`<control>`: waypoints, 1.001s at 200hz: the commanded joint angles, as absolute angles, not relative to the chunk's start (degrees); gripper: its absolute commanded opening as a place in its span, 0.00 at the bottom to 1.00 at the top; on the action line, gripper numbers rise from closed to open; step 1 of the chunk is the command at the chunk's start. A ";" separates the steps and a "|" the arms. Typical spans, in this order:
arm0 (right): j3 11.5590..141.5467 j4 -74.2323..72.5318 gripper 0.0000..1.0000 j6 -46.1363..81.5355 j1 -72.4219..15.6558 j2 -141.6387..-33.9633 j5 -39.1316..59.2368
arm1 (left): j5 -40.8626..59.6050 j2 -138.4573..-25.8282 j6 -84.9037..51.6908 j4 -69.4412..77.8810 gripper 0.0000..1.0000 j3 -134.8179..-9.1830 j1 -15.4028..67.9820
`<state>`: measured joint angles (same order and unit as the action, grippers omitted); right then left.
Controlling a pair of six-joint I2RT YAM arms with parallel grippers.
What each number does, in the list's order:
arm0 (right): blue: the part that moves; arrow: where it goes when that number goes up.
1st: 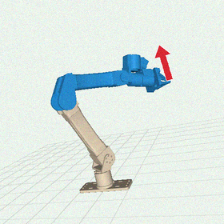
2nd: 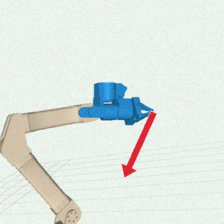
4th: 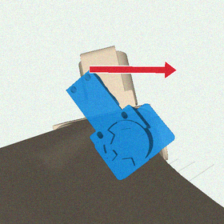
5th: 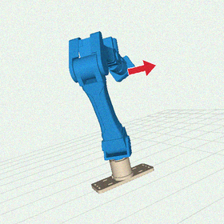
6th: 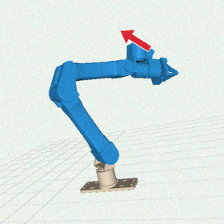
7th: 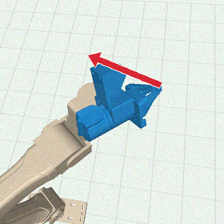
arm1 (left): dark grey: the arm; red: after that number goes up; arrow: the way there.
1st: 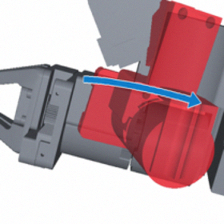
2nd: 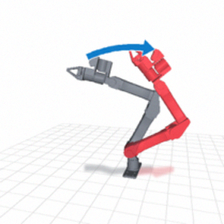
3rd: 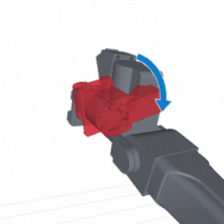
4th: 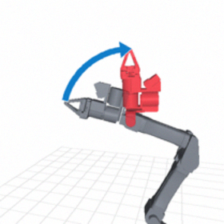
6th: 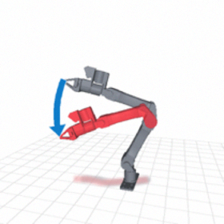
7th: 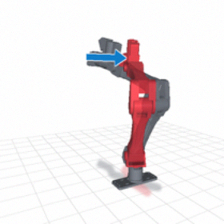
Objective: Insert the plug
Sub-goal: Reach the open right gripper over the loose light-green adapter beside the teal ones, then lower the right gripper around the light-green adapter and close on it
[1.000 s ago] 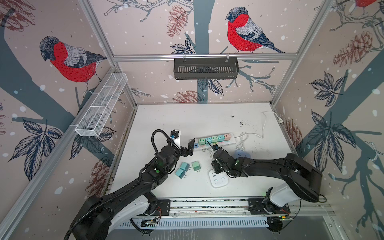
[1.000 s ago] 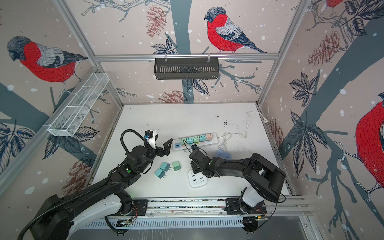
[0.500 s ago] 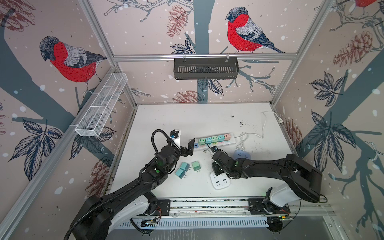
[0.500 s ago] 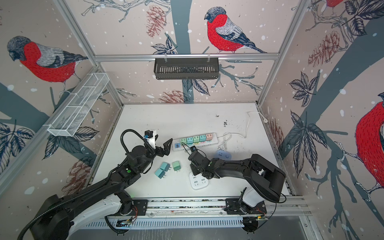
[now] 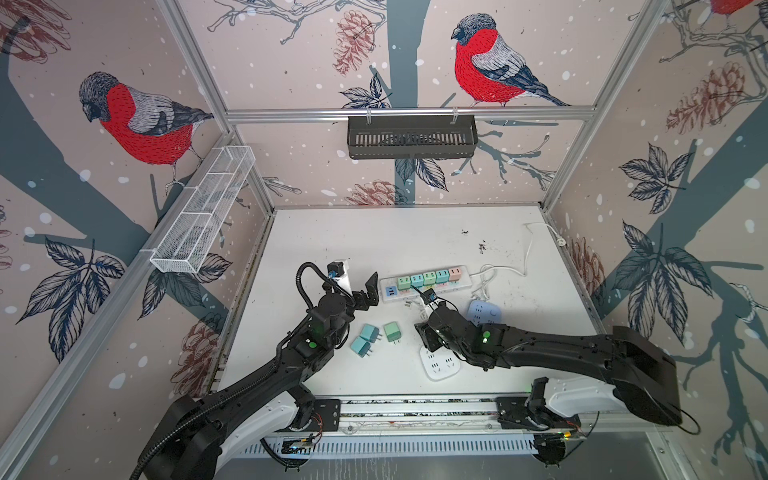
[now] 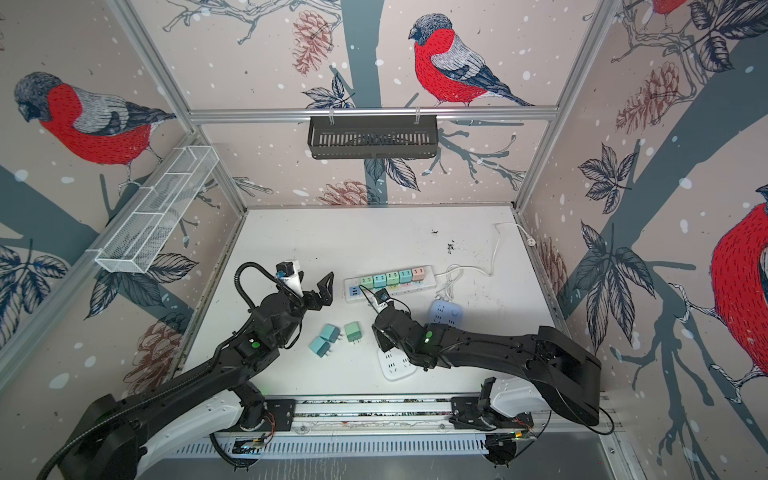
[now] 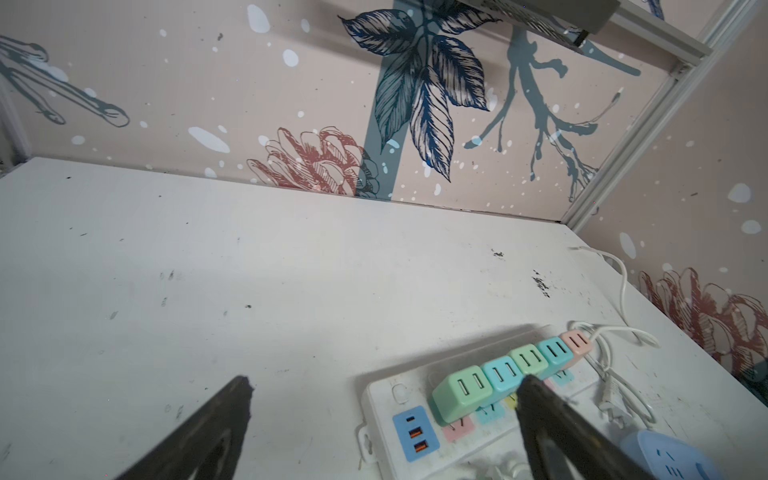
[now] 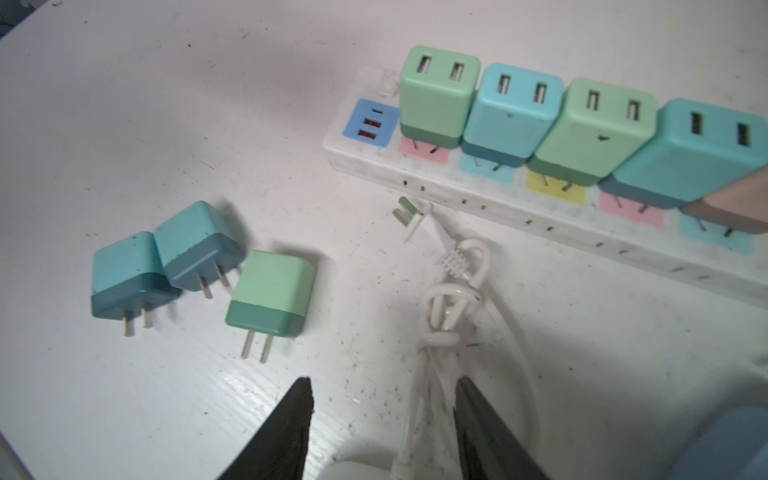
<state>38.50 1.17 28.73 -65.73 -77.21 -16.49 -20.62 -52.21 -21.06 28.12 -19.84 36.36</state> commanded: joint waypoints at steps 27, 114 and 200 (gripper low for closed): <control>46.44 3.87 0.63 36.71 -72.03 -87.25 -17.39 | -22.97 -48.43 -24.11 27.52 0.99 -20.19 35.02; 56.78 5.87 0.66 36.13 -73.08 -104.04 -20.69 | -22.92 -47.10 -22.63 27.21 0.99 -20.29 35.42; 58.20 6.60 0.57 36.45 -72.88 -108.43 -22.31 | -23.18 -45.75 -21.90 26.76 0.99 -20.21 35.64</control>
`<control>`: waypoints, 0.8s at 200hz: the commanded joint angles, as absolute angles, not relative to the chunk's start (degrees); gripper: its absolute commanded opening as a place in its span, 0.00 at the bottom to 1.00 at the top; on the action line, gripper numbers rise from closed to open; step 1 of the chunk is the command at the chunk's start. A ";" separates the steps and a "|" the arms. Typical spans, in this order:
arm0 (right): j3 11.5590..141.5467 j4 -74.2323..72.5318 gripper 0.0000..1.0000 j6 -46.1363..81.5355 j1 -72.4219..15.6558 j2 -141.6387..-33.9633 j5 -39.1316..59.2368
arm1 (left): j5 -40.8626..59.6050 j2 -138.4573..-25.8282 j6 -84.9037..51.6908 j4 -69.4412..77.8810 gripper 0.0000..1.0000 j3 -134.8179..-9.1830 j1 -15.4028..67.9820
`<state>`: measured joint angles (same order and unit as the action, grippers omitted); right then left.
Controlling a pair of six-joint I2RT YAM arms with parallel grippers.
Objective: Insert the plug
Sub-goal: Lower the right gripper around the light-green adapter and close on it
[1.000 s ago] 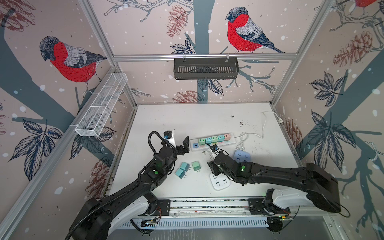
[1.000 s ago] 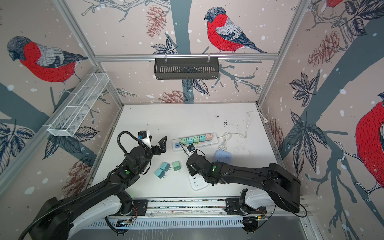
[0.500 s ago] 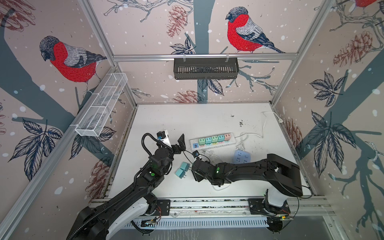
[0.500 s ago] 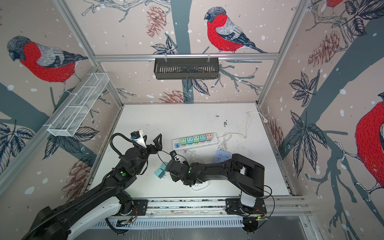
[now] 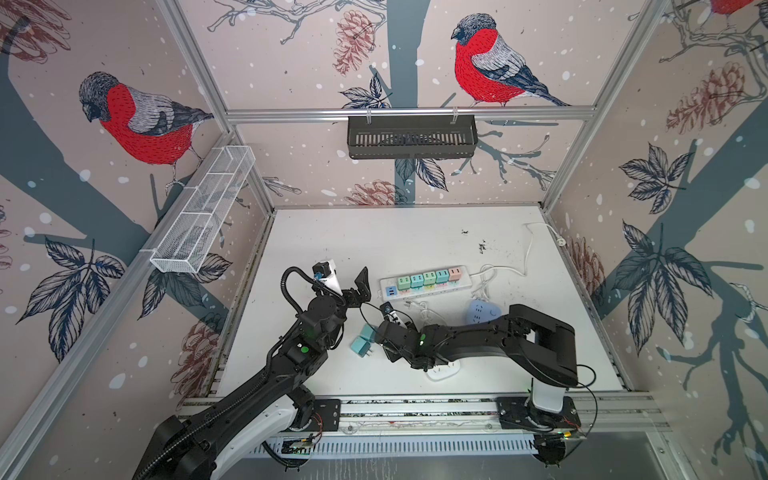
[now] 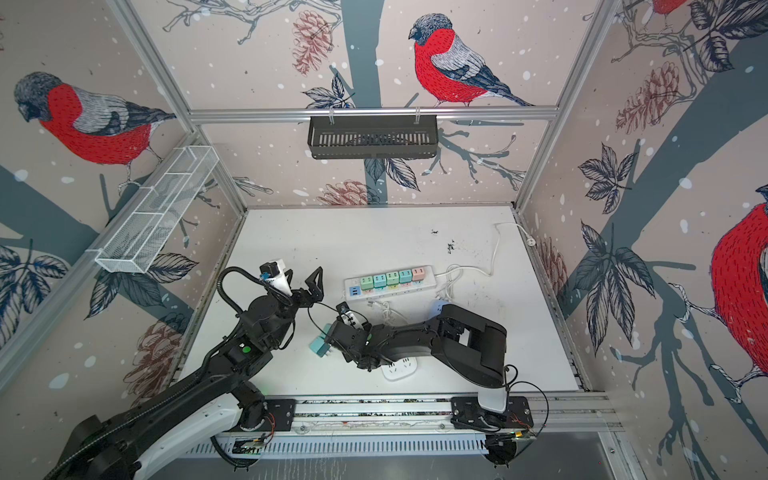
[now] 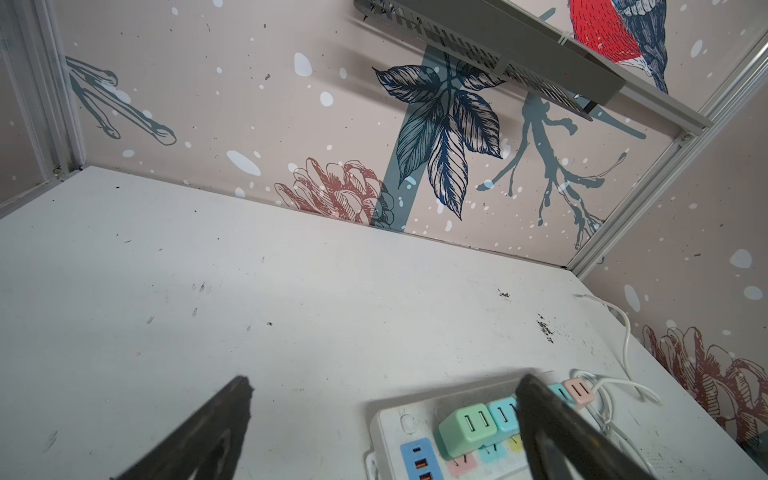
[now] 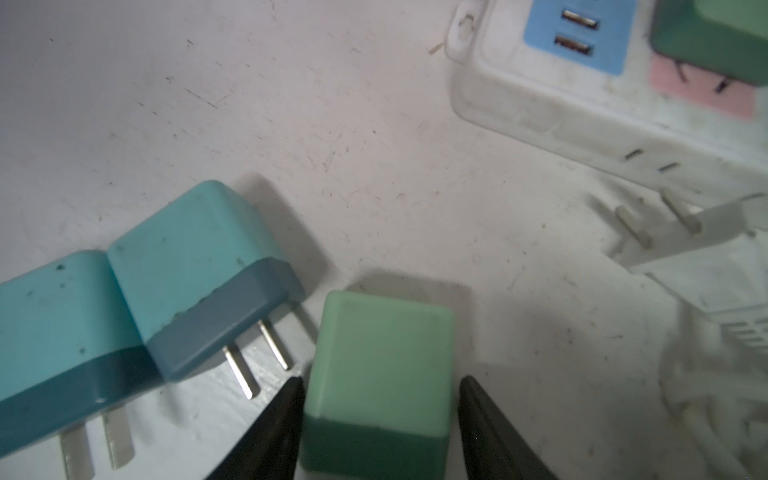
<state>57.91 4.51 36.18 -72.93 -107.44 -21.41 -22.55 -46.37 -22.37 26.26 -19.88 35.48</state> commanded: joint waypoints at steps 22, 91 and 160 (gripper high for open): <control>57.24 5.89 0.57 36.52 -72.80 -108.73 -22.25 | -24.08 -44.96 -21.37 26.42 0.99 -19.95 36.03; 50.71 -3.23 0.44 33.29 -72.16 -107.69 -21.01 | -25.06 -46.17 -20.21 26.85 0.99 -20.04 36.25; 44.51 -11.18 0.33 30.58 -74.06 -97.73 -22.85 | -16.03 -47.02 -21.19 27.66 0.89 -20.86 36.38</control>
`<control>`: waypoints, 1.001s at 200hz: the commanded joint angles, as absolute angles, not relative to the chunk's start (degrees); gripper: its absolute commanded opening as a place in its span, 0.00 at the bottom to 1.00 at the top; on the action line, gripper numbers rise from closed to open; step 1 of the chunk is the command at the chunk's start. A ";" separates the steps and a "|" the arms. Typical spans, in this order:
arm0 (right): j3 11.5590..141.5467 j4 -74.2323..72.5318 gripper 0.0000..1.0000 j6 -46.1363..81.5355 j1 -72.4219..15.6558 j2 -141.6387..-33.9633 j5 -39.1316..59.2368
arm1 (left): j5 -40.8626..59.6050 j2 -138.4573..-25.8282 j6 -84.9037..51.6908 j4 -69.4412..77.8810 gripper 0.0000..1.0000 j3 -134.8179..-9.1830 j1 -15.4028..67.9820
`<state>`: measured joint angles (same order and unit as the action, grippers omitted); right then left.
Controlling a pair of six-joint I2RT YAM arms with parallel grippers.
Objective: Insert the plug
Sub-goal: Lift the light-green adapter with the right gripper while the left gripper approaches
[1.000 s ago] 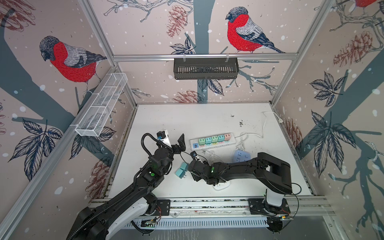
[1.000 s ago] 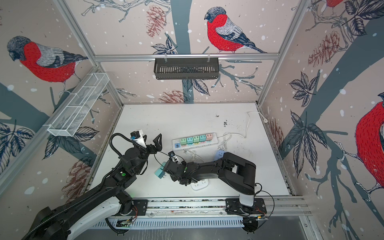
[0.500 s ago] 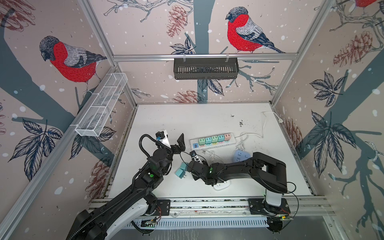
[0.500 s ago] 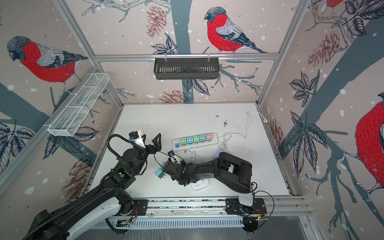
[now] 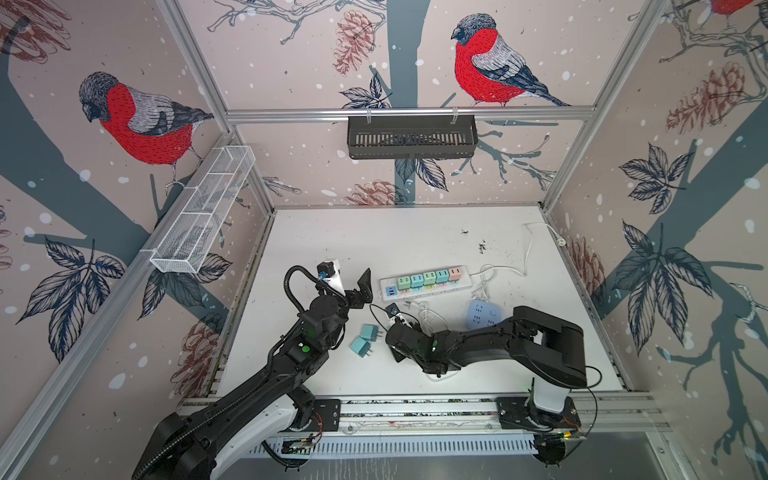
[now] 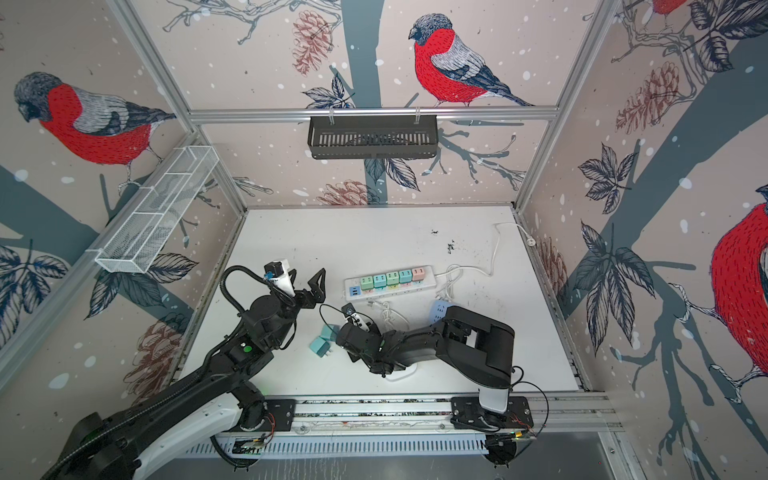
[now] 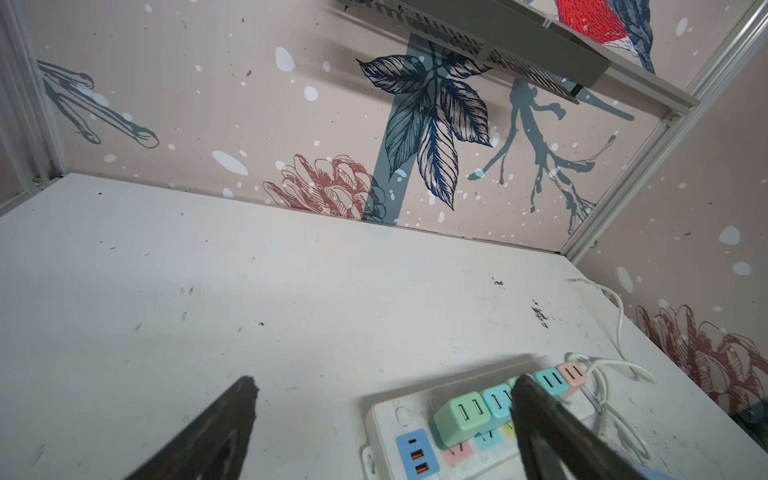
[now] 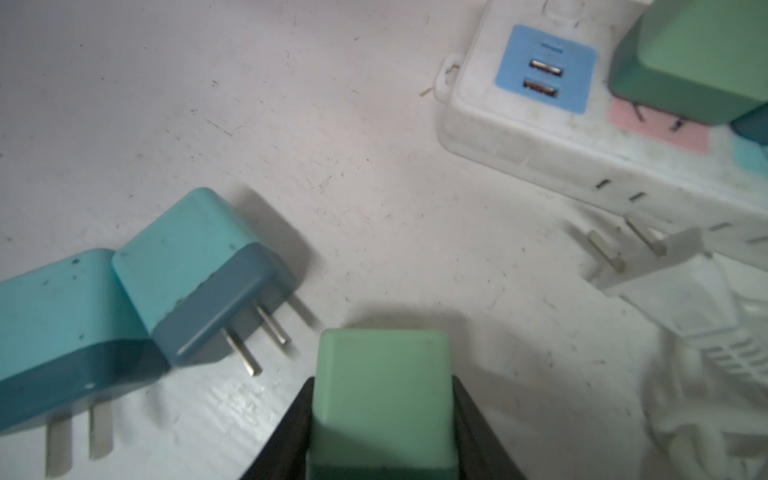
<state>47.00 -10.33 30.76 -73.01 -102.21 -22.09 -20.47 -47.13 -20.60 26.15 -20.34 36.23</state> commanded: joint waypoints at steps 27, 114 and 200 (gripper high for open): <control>38.97 -12.92 0.28 31.78 -75.11 -89.38 -27.84 | -11.59 -47.19 -18.89 26.98 0.81 -22.54 37.03; 23.21 -60.24 0.02 -3.15 -73.48 -73.02 -36.49 | -7.59 -43.16 -13.45 26.98 0.65 -23.47 40.51; 11.34 -67.07 0.00 -28.08 -60.04 -57.79 -4.43 | 5.44 -47.39 -8.90 29.36 0.54 -25.82 41.00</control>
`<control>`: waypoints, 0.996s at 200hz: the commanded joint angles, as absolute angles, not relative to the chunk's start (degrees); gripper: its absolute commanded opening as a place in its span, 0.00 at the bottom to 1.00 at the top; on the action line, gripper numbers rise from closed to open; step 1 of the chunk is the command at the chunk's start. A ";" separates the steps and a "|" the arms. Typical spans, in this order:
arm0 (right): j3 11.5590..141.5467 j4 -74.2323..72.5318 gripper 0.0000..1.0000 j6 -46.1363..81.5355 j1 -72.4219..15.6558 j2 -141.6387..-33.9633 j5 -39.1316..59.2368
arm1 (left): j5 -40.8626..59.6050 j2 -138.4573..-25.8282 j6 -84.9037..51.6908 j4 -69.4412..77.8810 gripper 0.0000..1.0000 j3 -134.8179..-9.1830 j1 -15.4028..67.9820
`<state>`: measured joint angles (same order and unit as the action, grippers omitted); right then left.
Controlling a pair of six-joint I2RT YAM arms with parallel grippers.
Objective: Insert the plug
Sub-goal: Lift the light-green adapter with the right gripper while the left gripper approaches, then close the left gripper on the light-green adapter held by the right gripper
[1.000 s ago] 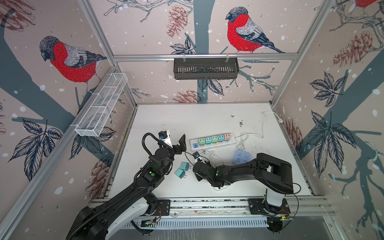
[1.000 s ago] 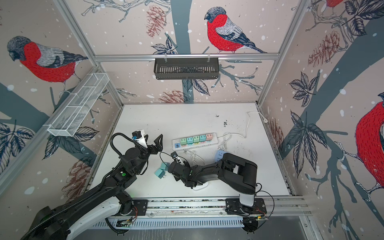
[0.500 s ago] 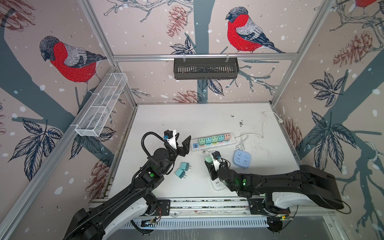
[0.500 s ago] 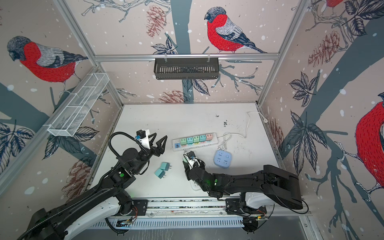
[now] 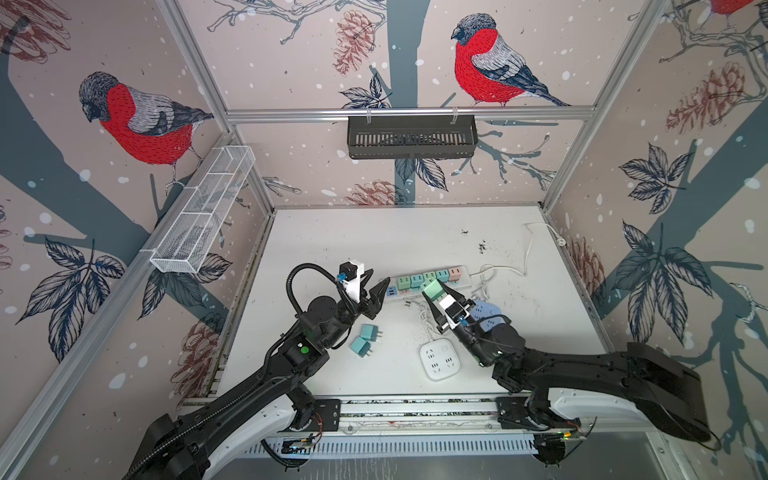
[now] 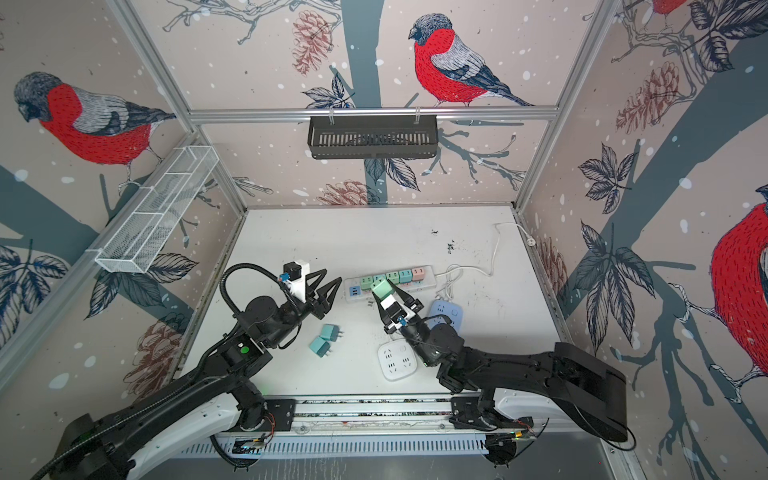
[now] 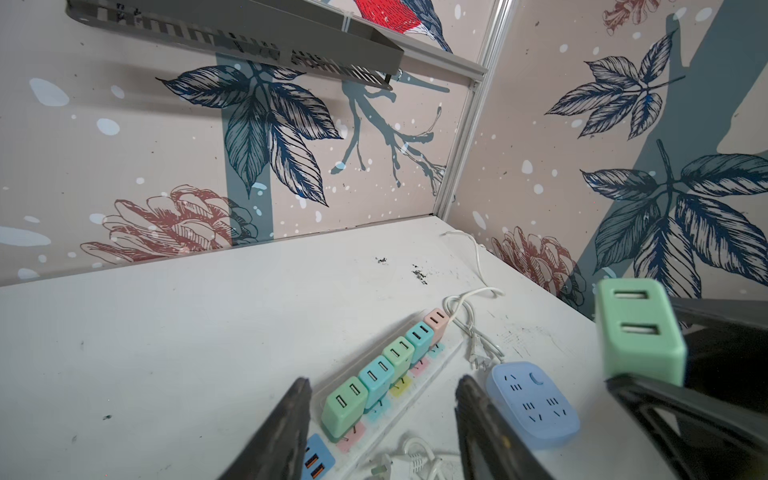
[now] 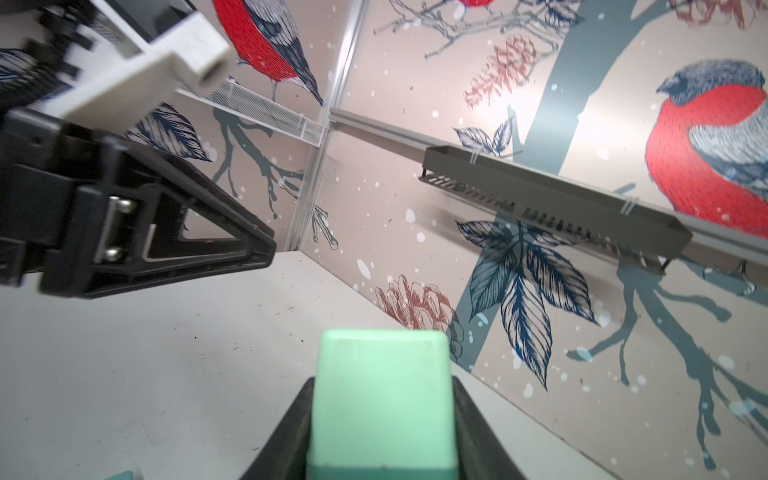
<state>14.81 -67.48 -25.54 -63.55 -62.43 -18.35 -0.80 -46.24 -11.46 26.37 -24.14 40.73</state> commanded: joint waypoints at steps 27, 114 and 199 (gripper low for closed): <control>7.14 -68.67 0.00 -27.82 -55.88 -51.60 -4.30 | 9.02 -49.32 -6.55 30.38 0.53 -26.25 41.79; -0.24 -67.66 0.00 -39.25 -51.59 -48.43 6.07 | 22.55 -56.65 2.27 27.44 0.52 -32.82 49.91; -0.24 -70.44 0.00 -40.30 -51.67 -50.95 5.68 | 26.03 -66.33 1.81 21.31 0.67 -39.95 51.32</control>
<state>0.27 -67.35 -39.40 -51.62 -50.74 4.67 24.16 -64.23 1.45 23.20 -38.06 51.09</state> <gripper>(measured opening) 0.442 0.662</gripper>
